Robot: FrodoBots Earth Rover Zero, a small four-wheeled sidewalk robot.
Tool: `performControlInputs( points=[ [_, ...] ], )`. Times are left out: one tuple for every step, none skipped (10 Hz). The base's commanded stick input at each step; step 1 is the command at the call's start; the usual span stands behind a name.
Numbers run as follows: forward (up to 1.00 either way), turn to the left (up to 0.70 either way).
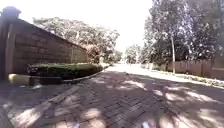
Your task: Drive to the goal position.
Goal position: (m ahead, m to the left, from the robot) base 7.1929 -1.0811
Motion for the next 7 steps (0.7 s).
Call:
performControlInputs(
  points=[
    [0.7, -0.16],
    [0.7, -0.23],
    [0.7, -0.3],
    [0.7, -0.34],
    [0.7, -0.28],
    [0.7, -0.23],
    [0.7, -0.18]
  ],
)
